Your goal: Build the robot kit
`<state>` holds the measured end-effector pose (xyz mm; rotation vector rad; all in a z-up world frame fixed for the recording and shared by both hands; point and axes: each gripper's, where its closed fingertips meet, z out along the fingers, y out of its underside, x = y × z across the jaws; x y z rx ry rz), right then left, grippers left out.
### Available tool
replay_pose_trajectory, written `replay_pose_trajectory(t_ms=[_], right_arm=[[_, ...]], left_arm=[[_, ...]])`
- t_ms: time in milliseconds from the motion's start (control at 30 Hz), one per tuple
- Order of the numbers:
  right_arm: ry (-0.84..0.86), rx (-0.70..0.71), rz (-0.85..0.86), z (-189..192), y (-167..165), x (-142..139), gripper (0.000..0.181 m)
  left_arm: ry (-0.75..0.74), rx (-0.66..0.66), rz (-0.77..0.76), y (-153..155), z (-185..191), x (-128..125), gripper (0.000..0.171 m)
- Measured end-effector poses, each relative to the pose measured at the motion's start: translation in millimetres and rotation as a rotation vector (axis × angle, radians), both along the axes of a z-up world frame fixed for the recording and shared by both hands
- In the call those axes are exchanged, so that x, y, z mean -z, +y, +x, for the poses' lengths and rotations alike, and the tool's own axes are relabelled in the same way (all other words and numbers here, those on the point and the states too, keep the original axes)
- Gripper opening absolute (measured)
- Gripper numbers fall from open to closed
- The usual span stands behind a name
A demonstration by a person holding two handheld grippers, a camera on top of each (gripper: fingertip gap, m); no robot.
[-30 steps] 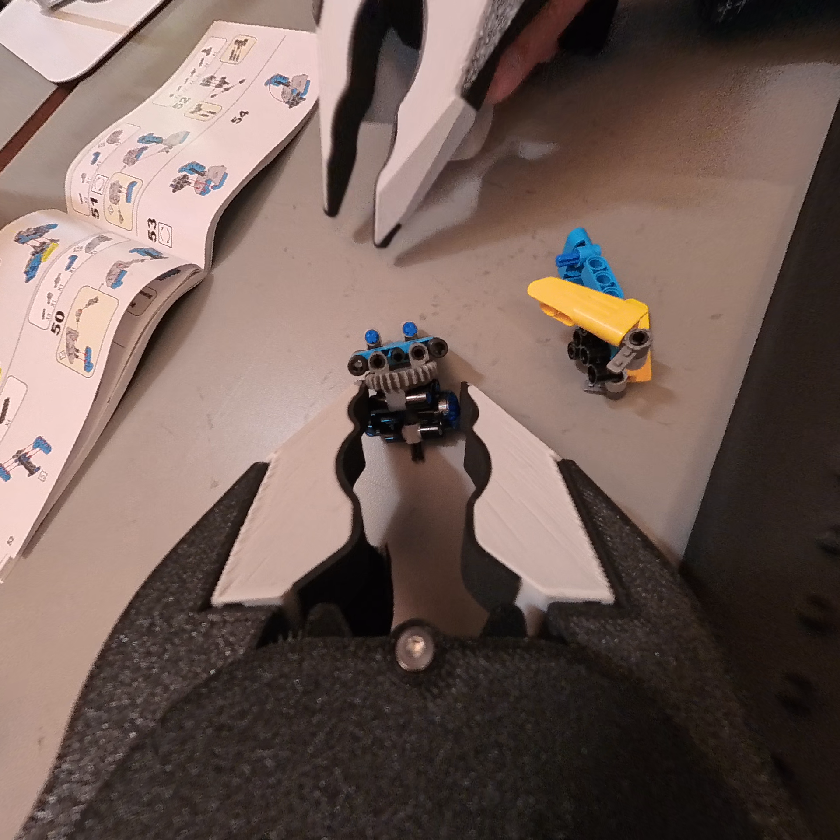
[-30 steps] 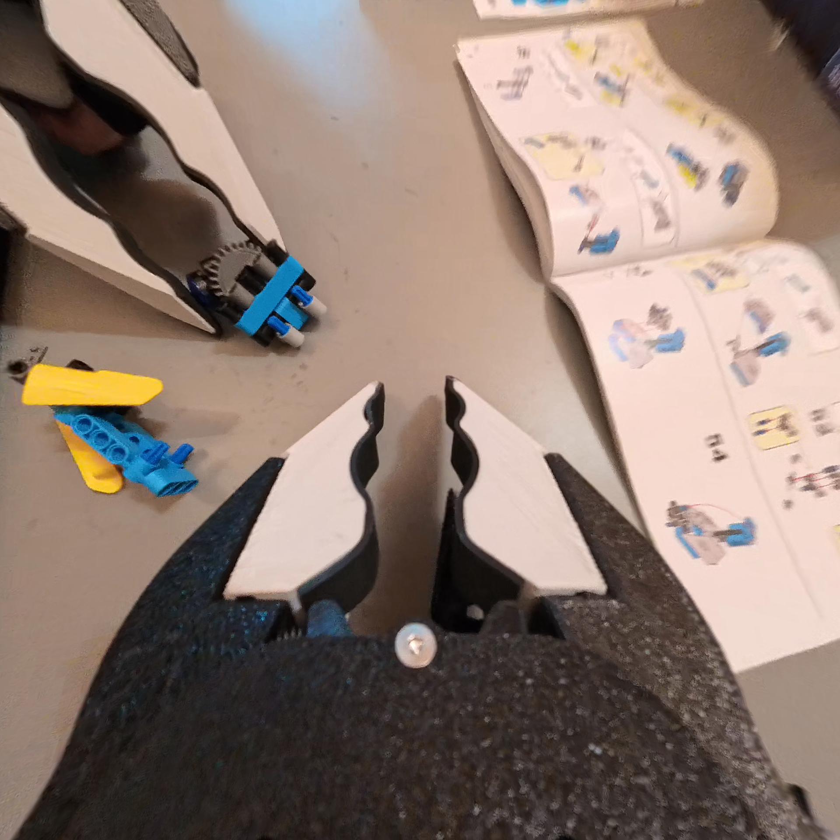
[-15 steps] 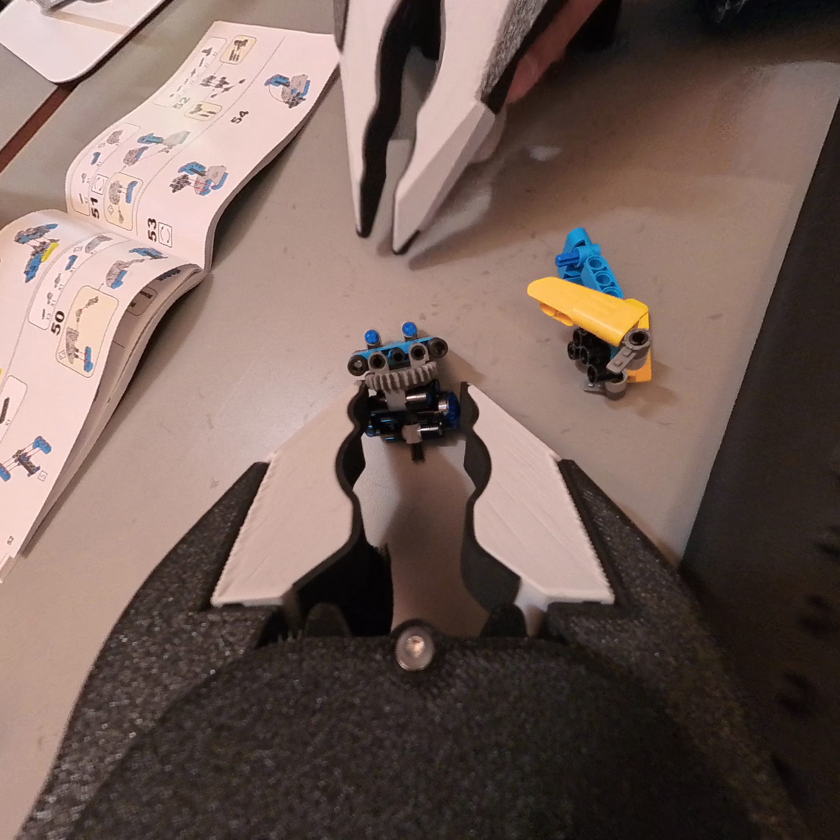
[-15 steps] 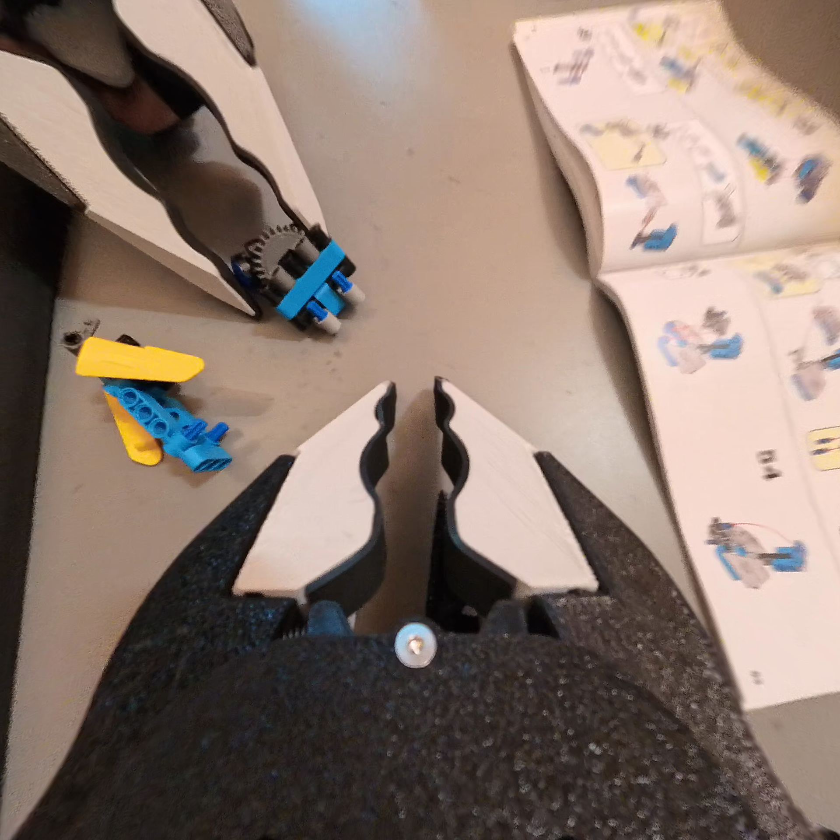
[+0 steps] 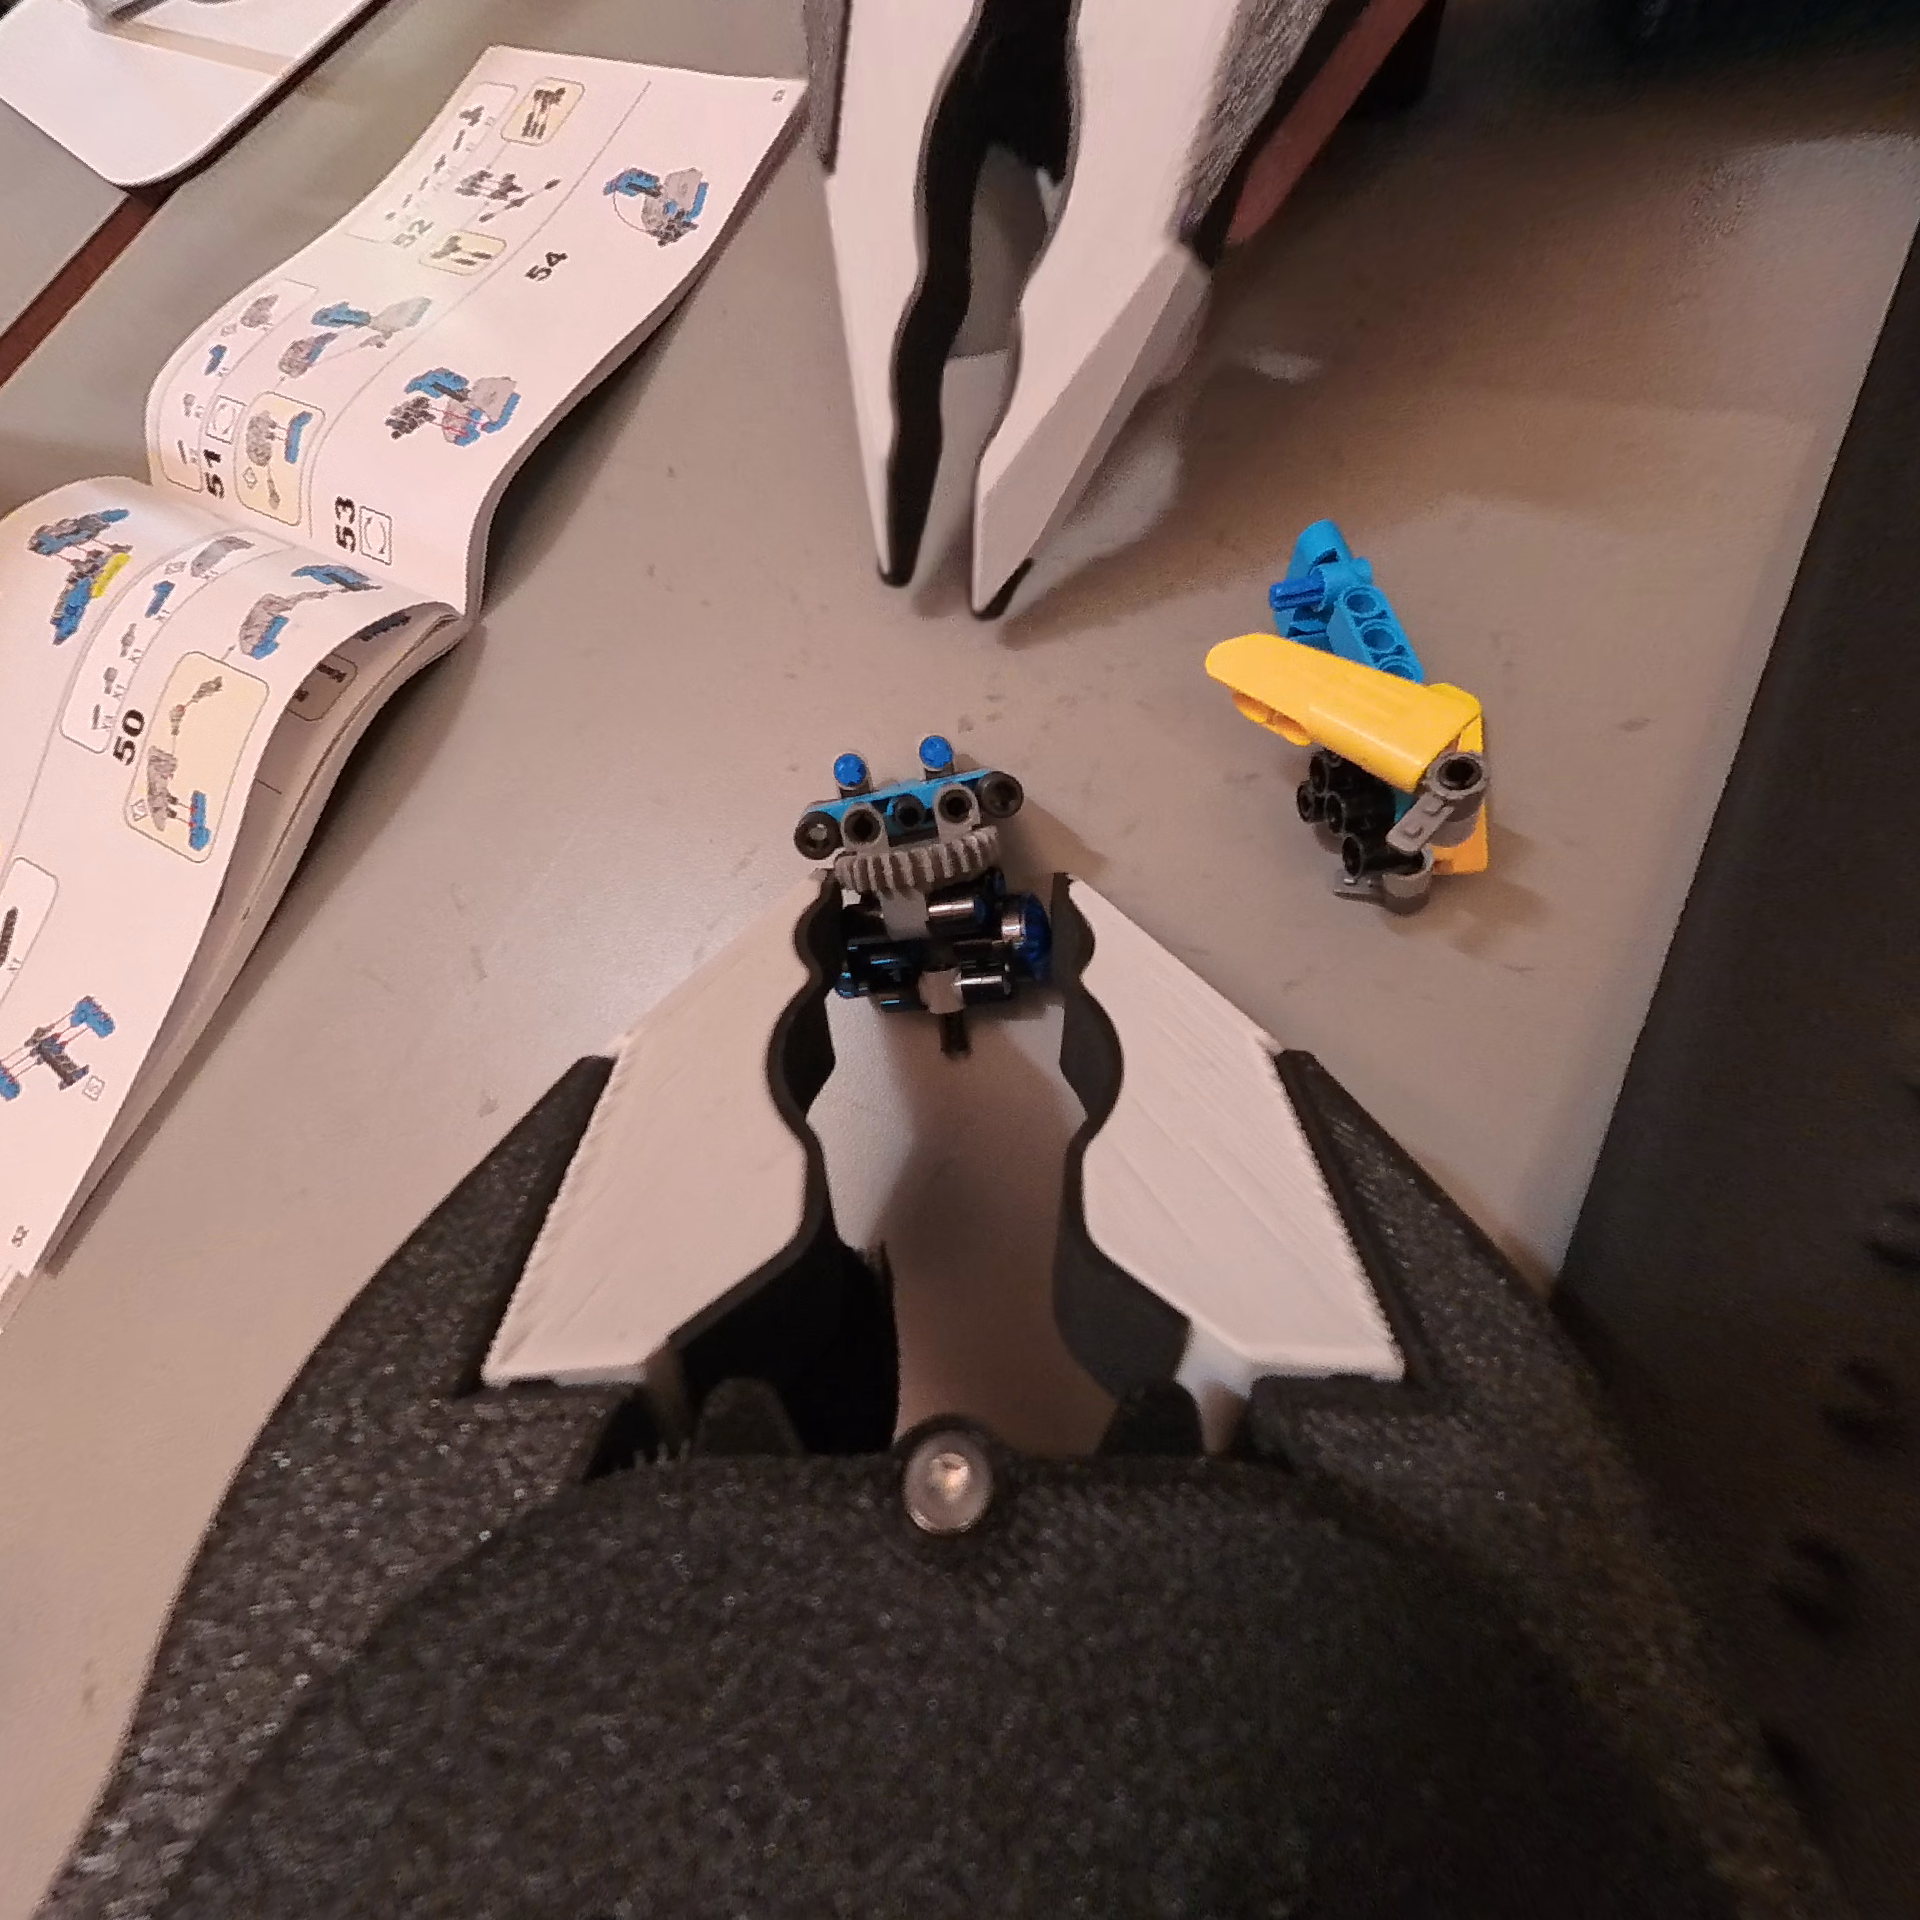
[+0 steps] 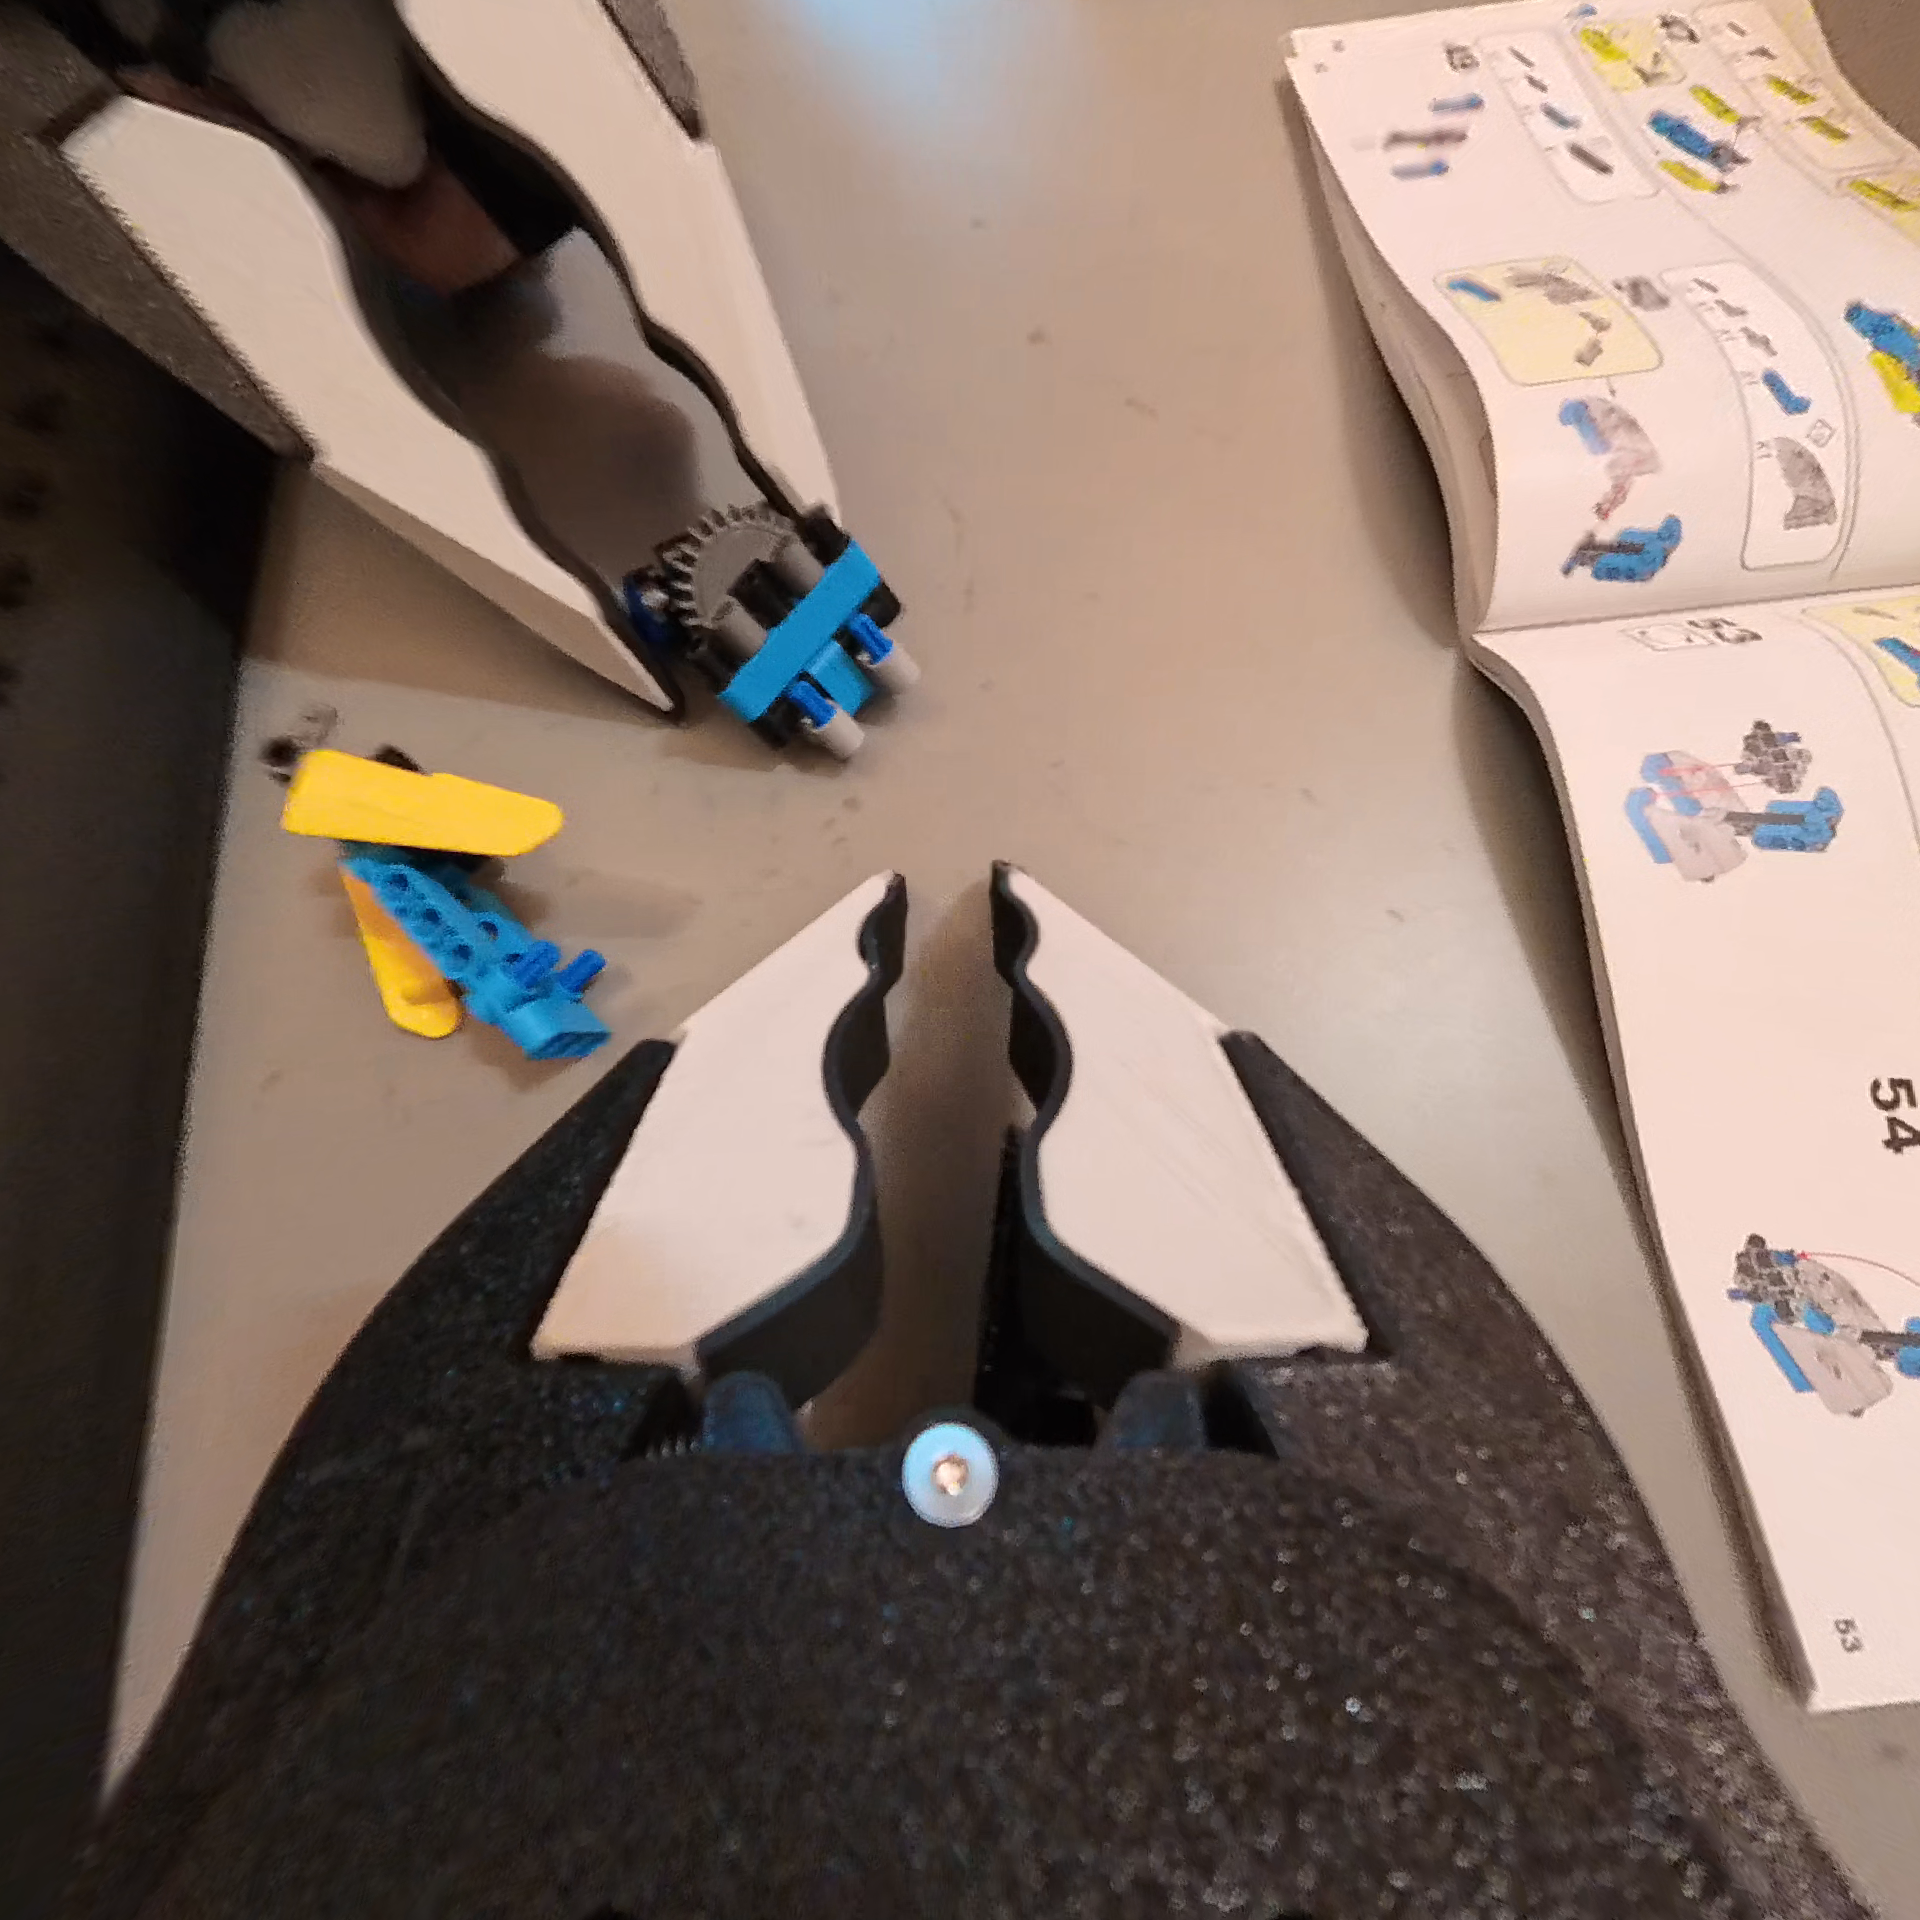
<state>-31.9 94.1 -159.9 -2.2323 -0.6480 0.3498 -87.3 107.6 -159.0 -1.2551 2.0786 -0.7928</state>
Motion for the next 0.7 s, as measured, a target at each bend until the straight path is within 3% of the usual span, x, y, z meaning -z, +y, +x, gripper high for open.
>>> replay_pose_trajectory(t_ms=[100,200,300,400,467,500,533,567,633,700], right_arm=[[0.124,-0.069,0.067,-19.3,-13.3,-30.1,0.021],[0.305,-0.165,0.033,-49.4,-44.3,-49.3,0.039],[0.111,-0.08,0.052,-47.1,-48.8,-27.2,0.056],[-0.03,-0.057,0.092,-49.4,-44.5,-19.3,0.054],[-0.044,-0.073,0.017,-55.4,-47.2,-4.1,0.054],[-0.003,-0.088,-0.008,-61.0,-49.1,-3.0,0.047],[0.024,-0.11,-0.037,-65.7,-52.6,-2.9,0.028],[-0.007,-0.081,-0.039,-61.2,-50.1,-3.2,0.026],[-0.018,-0.028,0.036,-53.7,-43.2,-16.3,0.023],[0.101,0.093,0.074,-44.1,-34.7,-38.8,0.019]], left_arm=[[0.001,0.0,-0.001,0.0,0.0,0.0,0.04],[0.002,-0.001,-0.004,0.1,0.1,0.0,0.04],[0.001,-0.002,-0.004,0.2,-0.1,-0.1,0.04],[-0.011,-0.005,-0.028,-0.3,-0.9,-3.7,0.04],[-0.034,-0.015,-0.058,0.6,-0.5,-9.2,0.042],[-0.045,-0.017,-0.079,0.5,-0.7,-12.4,0.043],[-0.054,-0.019,-0.102,0.3,-0.7,-15.6,0.043],[-0.064,-0.019,-0.121,0.2,-1.0,-18.8,0.044],[-0.098,-0.028,-0.142,2.2,-1.3,-26.7,0.044],[-0.159,-0.067,-0.159,9.4,-0.3,-39.7,0.044]])
